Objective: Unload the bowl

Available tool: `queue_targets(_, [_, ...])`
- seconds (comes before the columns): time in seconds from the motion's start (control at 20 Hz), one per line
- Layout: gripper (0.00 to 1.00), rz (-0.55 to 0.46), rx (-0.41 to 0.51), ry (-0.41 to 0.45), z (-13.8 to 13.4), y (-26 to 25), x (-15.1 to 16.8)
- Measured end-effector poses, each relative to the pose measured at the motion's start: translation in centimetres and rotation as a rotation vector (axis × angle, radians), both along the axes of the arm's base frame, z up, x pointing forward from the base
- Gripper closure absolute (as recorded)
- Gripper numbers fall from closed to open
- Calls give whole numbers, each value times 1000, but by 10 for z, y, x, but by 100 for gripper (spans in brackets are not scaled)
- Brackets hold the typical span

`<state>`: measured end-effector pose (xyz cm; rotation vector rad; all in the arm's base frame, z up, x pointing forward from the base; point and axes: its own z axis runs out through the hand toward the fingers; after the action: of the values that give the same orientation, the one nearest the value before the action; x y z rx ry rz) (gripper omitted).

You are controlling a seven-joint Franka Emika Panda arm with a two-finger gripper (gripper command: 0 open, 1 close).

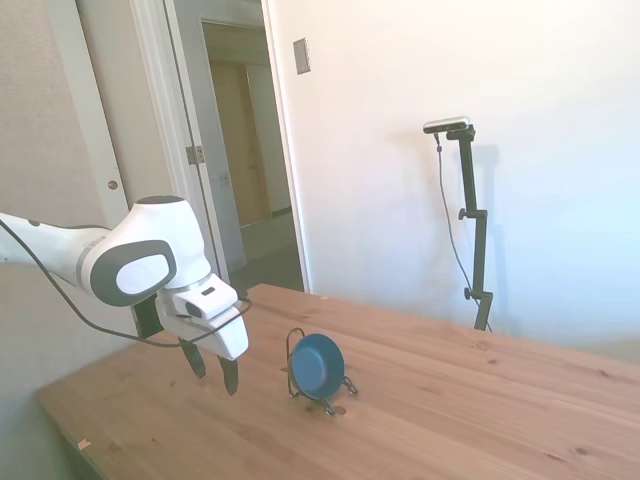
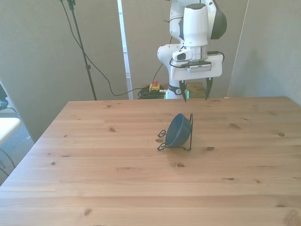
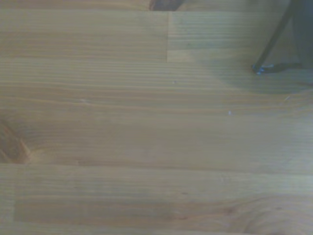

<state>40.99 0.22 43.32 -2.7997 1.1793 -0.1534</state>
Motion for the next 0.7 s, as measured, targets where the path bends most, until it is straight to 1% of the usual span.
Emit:
queue_targets(0.45, [0,13,-5,-6,-1,4,4])
queue_targets(0.7, [0,-5,-4,-31,10,-11,8])
